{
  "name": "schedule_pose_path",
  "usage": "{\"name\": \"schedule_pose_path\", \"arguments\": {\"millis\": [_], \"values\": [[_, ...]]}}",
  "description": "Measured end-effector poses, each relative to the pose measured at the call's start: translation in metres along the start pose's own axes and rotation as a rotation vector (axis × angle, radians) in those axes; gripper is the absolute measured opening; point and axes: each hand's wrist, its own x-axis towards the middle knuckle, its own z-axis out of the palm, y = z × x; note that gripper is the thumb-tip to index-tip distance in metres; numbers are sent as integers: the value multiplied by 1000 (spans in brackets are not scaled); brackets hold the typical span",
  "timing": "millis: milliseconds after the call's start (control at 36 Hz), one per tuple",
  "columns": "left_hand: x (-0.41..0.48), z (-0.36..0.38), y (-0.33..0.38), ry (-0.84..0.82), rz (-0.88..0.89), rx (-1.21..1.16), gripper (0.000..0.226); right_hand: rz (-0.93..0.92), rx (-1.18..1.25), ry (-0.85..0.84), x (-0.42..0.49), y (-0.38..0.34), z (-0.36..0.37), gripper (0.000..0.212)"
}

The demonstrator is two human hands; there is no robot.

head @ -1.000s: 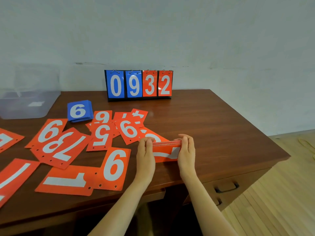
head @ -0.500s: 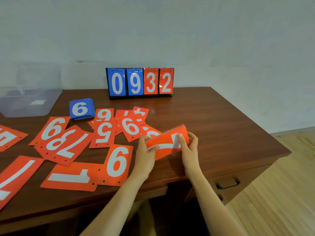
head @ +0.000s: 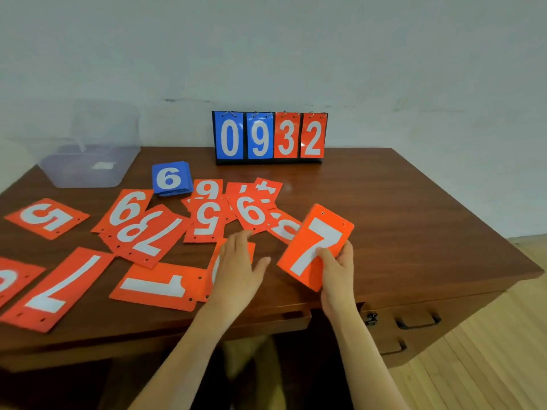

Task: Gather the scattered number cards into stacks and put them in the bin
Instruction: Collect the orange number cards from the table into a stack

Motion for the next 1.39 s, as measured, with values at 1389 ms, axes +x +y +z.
{"name": "schedule_pose_path", "arguments": {"millis": [1389], "values": [[5, -42, 15, -188, -1, -404, 17, -80, -135, -390, -49, -1, -2, 44]]}}
